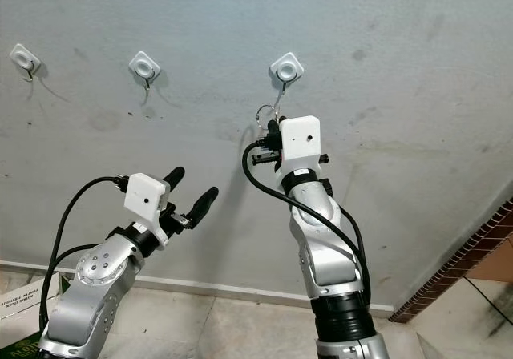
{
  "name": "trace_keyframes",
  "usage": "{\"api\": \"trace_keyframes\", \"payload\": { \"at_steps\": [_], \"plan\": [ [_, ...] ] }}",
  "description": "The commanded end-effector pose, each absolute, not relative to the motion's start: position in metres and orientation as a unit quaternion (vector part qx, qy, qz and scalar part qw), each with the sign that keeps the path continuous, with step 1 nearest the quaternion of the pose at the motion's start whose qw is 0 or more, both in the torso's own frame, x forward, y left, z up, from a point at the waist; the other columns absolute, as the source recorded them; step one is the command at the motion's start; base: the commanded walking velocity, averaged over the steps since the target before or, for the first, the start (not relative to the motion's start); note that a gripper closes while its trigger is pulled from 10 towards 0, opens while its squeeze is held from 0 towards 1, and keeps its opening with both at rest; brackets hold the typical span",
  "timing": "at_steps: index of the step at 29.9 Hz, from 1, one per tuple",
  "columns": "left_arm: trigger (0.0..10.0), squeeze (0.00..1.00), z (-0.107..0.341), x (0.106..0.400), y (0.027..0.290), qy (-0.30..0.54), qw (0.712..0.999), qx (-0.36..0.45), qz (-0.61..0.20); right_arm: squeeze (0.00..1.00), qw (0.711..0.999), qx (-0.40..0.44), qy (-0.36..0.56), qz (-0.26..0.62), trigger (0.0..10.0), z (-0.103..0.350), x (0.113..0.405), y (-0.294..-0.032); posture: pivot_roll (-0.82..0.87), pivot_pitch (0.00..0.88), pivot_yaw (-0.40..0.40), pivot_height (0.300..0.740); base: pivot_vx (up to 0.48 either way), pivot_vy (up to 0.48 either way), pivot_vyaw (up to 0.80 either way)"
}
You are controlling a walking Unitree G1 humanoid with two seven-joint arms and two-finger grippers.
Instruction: Hang keys on a hook
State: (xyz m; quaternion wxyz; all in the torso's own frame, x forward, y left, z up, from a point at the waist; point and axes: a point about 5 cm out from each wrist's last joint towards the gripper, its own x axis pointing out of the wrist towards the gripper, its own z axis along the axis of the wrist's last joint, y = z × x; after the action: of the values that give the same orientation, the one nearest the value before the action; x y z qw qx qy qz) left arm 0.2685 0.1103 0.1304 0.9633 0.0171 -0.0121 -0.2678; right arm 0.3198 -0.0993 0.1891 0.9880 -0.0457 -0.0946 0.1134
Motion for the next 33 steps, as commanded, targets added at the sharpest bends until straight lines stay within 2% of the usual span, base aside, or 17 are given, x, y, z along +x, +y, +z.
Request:
{"api": "trace_keyframes", "payload": {
  "at_steps": [1, 11, 23, 33],
  "plan": [
    [10.0, 0.0, 0.135, 0.268, 0.108, -0.021, 0.961, 0.021, -0.275, 0.0, 0.98, -0.07, -0.142, 0.123, 10.0, 0.204, 0.315, -0.1, 0.04, 0.009, 0.037, 0.74, 0.0, 0.0, 0.0],
    [10.0, 0.0, 0.135, 0.266, 0.103, -0.023, 0.959, 0.015, -0.282, 0.0, 0.977, -0.07, -0.172, 0.104, 10.0, 0.21, 0.303, -0.099, 0.03, 0.015, 0.054, 0.74, 0.0, 0.0, 0.0],
    [10.0, 0.0, 0.141, 0.266, 0.1, -0.039, 0.956, 0.011, -0.291, 0.0, 0.981, -0.051, -0.164, 0.093, 10.0, 0.211, 0.324, -0.088, 0.05, 0.013, 0.048, 0.74, 0.0, 0.0, 0.0],
    [10.0, 0.0, 0.142, 0.266, 0.1, -0.042, 0.957, 0.011, -0.288, 0.0, 0.987, -0.037, -0.147, 0.048, 10.0, 0.208, 0.34, -0.107, 0.06, 0.014, 0.042, 0.74, 0.0, 0.0, 0.0]
  ]
}}
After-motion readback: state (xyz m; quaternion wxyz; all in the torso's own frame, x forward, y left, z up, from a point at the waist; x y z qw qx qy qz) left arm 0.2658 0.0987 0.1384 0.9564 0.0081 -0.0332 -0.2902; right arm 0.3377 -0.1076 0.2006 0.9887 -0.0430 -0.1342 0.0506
